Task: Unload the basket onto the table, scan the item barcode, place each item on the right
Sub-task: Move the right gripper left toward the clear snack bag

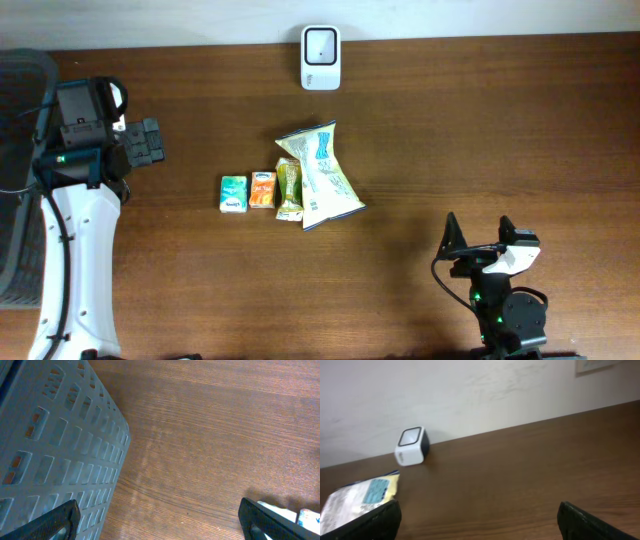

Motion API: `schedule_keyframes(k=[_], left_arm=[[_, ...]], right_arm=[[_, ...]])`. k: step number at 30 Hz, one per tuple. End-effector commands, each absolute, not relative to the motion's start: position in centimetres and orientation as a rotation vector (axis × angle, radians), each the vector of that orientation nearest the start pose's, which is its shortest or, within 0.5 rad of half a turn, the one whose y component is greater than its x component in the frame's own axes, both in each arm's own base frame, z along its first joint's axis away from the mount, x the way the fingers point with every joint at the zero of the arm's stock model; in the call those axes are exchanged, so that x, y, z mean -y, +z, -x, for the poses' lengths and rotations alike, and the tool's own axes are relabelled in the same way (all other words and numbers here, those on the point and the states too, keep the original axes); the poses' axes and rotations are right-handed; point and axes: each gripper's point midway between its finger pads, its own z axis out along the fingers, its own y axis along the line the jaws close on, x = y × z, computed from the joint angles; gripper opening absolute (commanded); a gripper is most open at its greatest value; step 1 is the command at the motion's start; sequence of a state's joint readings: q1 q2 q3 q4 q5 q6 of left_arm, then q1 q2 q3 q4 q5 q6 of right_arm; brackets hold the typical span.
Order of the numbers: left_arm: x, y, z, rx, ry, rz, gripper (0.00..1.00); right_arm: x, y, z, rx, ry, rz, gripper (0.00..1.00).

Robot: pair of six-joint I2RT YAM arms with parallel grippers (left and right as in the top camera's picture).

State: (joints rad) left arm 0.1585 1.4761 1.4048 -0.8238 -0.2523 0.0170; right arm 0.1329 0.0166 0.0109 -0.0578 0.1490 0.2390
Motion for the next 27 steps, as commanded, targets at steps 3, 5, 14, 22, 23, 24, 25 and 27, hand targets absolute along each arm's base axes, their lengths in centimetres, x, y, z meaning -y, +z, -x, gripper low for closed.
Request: schedule_keyframes(k=[3,5,14,22,23,24,25,27], left_arm=[[-10.8,24.2,-37.9,-2.418,0.403,0.313,0.99],[-10.8,24.2,-37.9,-2.418,0.403,0.313,0.99],[-10.8,24.2,-37.9,-2.418,0.403,0.313,0.99],[-10.8,24.2,-37.9,-2.418,0.403,0.313,0.99],[-10.8,24.2,-37.9,-2.418,0.403,0.313,0.99],[-10.8,24.2,-37.9,-2.418,0.403,0.313,0.99],[-10.8,24.2,-37.9,-2.418,0.403,0.313,0.99],[-10.8,24.2,-37.9,-2.418,0.403,0.313,0.99]], right_arm=[[-1.5,17.4,-24.7,-1.571,0.211,-0.171,0.99],[-3.1,18.1,-24.5,-1.558,0.284,-0.094,0.99],[-7.6,23.5,-24.5,-1.704,0.426,0.174,0.99],[-11.5,25.6,-28.3,-2.189,0.634,0.291,0.99],[-12.2,25.8,-29.1,-2.256,0.688,0.299,0.99],[-12.9,25.8,-29.8,-2.307,0.737,0.320,0.99],[-13.8,25.7,-30.4,-2.346,0.789,0.374,0.99],[-14.8,25.0,-31.6,-2.413,0.862,0.435,0.99]])
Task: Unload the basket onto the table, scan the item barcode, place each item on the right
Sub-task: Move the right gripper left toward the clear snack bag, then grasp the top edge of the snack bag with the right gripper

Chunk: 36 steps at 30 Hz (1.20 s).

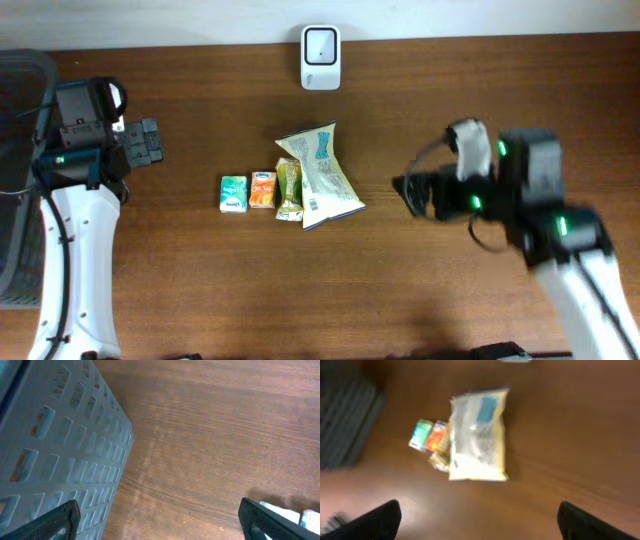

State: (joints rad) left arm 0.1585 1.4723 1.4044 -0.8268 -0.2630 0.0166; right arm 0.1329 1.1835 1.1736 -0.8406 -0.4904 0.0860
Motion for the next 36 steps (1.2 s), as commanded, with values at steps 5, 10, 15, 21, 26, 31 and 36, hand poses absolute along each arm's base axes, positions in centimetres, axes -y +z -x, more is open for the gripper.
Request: schedule_keyframes(k=[5,10,15,21,26,31,36], left_arm=[[-10.8,24.2,-37.9,-2.418,0.403,0.313,0.99],[-10.8,24.2,-37.9,-2.418,0.403,0.313,0.99],[-10.8,24.2,-37.9,-2.418,0.403,0.313,0.99],[-10.8,24.2,-37.9,-2.418,0.403,0.313,0.99],[-10.8,24.2,-37.9,-2.418,0.403,0.313,0.99],[-10.8,24.2,-37.9,-2.418,0.403,0.313,0.99],[-10.8,24.2,-37.9,-2.418,0.403,0.313,0.99]], right_arm=[[-16.7,20.3,-37.5,-2.510,1.000,0.412,0.99],[-19.6,16.6,-41.2,-2.404,1.114,0.538,0.99],[-22.3,12.7,-45.0,-2.446,1.094,0.506,0.99],[-23.6,9.9,-49.9,-2.498,1.071,0.517,0.99],[-24.2,6.8,-51.8,-2.484,1.062,0.543,0.94],[-25.2,5.0,-51.2,-2.508,1.082,0.561,0.75],[-27.1,4.7,-49.9,-2.522,1.098,0.608,0.49]])
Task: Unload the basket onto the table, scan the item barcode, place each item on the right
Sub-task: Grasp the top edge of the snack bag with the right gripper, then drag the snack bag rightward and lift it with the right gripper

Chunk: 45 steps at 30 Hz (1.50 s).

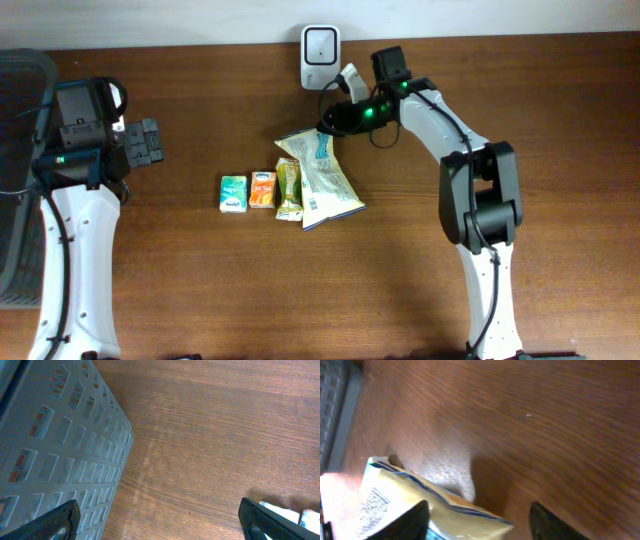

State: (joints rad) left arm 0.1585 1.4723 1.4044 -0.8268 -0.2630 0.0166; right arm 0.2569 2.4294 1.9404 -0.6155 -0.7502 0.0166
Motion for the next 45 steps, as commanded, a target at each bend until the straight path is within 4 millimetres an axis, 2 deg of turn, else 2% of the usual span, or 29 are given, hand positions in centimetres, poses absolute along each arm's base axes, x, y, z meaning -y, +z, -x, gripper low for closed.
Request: schedule_keyframes(k=[1,2,3,6,9,11,13,14,15,17,19,20,22,24,26,29,31,32,34,36,39,41,45], left_arm=[[-10.8,24.2,-37.9,-2.418,0.403,0.313,0.99],[-10.8,24.2,-37.9,-2.418,0.403,0.313,0.99],[-10.8,24.2,-37.9,-2.418,0.403,0.313,0.99],[-10.8,24.2,-37.9,-2.418,0.403,0.313,0.99],[-10.8,24.2,-37.9,-2.418,0.403,0.313,0.99],[-10.8,24.2,-37.9,-2.418,0.403,0.313,0.99],[-10.8,24.2,-37.9,-2.418,0.403,0.313,0.99],[-10.8,24.2,-37.9,-2.418,0.403,0.313,0.99],[-10.8,24.2,-37.9,-2.418,0.403,0.313,0.99],[-10.8,24.2,-37.9,-2.418,0.403,0.313,0.99],[-10.8,24.2,-37.9,-2.418,0.403,0.313,0.99],[-10.8,24.2,-37.9,-2.418,0.403,0.313,0.99],[-10.8,24.2,-37.9,-2.418,0.403,0.313,0.99],[-10.8,24.2,-37.9,-2.418,0.403,0.313,0.99],[-10.8,24.2,-37.9,-2.418,0.403,0.313,0.99],[-10.8,24.2,-37.9,-2.418,0.403,0.313,0.99],[-10.8,24.2,-37.9,-2.418,0.403,0.313,0.99],[-10.8,24.2,-37.9,-2.418,0.403,0.313,0.99],[-10.8,24.2,-37.9,-2.418,0.403,0.313,0.99],[-10.8,24.2,-37.9,-2.418,0.403,0.313,0.99],[-10.8,24.2,-37.9,-2.418,0.403,0.313,0.99],[-10.8,24.2,-37.9,-2.418,0.403,0.313,0.99],[-10.8,24.2,-37.9,-2.418,0.403,0.313,0.99]], right_arm=[[-27.1,4.6,-49.7,-2.532,1.101,0.606,0.37],[-27.1,4.5,-49.6,-2.540,1.103,0.604,0.28],[-26.6,4.3,-49.4,-2.567,1.104,0.585,0.04],[-24.3,4.1,-49.5,-2.616,1.102,0.511,0.04],[-20.7,4.8,-50.1,-2.650,1.087,0.401,0.04],[-17.2,5.8,-50.7,-2.676,1.056,0.282,0.04],[-12.2,5.9,-50.7,-2.780,0.910,0.037,0.04],[-8.7,5.8,-49.7,-2.863,0.793,-0.119,0.04],[-6.4,5.7,-48.2,-2.934,0.719,-0.208,0.04],[-2.9,5.3,-44.5,-3.098,0.579,-0.348,0.05],[-0.1,5.2,-40.1,-3.281,0.429,-0.423,0.17],[0.2,5.4,-38.8,-3.338,0.426,-0.381,0.19],[0.2,6.1,-37.5,-3.389,0.451,-0.309,0.24],[-0.2,6.7,-37.6,-3.386,0.468,-0.222,0.31],[-0.9,7.9,-39.0,-3.324,0.500,-0.067,0.38],[-1.2,9.8,-41.2,-3.213,0.479,0.114,0.62],[-1.1,11.4,-43.7,-3.091,0.439,0.228,0.90],[-1.1,11.6,-44.7,-3.045,0.429,0.265,1.00],[-1.9,11.6,-45.8,-2.968,0.491,0.355,0.99],[-4.2,11.3,-46.0,-2.876,0.686,0.498,0.99],[-6.2,9.1,-45.5,-2.854,0.812,0.627,0.99],[-7.3,7.3,-45.3,-2.870,0.830,0.672,0.99],[-9.1,5.0,-45.2,-2.889,0.842,0.729,0.99]])
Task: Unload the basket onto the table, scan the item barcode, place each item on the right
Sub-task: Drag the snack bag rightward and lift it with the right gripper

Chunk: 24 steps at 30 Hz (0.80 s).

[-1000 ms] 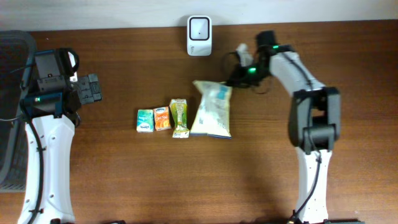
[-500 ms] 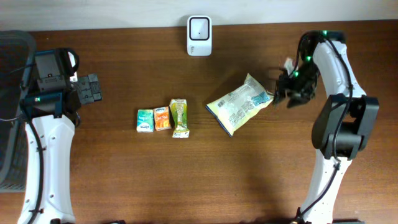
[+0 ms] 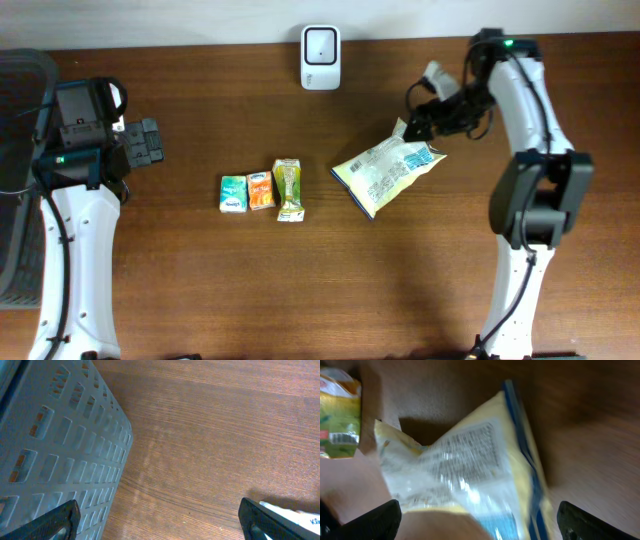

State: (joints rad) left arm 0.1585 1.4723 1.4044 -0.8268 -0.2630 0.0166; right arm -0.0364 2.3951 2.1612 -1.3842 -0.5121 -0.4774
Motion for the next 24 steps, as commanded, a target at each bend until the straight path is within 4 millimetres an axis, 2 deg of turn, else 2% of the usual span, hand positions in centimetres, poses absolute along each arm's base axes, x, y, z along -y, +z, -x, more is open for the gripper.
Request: schedule_keyframes(k=[1,5,8,13,16,19,21,23,24], left_arm=[[-10.8,24.2,-37.9,-2.418,0.403,0.313,0.99],[-10.8,24.2,-37.9,-2.418,0.403,0.313,0.99],[-10.8,24.2,-37.9,-2.418,0.403,0.313,0.99],[-10.8,24.2,-37.9,-2.418,0.403,0.313,0.99],[-10.8,24.2,-37.9,-2.418,0.403,0.313,0.99],[-10.8,24.2,-37.9,-2.418,0.403,0.313,0.99],[-10.8,24.2,-37.9,-2.418,0.403,0.313,0.99],[-10.8,24.2,-37.9,-2.418,0.402,0.313,0.99],[-10.8,24.2,-37.9,-2.418,0.403,0.313,0.99]], right_arm=[[-9.6,4.7,-45.1,-2.892,0.847,0.742,0.99],[-11.2,3.2,-44.4,-2.929,0.852,0.788,0.99],[-11.3,1.4,-44.0,-3.014,0.813,0.739,0.99],[-12.0,-2.0,-42.2,-3.108,0.853,0.721,0.75],[-12.2,-3.0,-41.3,-3.130,0.865,0.728,0.61],[-12.2,-3.2,-41.3,-3.143,0.863,0.693,0.43],[-12.3,-3.0,-41.5,-3.148,0.871,0.656,0.14],[-13.0,-2.5,-41.4,-3.126,0.940,0.639,0.04],[-13.5,-2.0,-41.4,-3.106,0.999,0.623,0.04]])
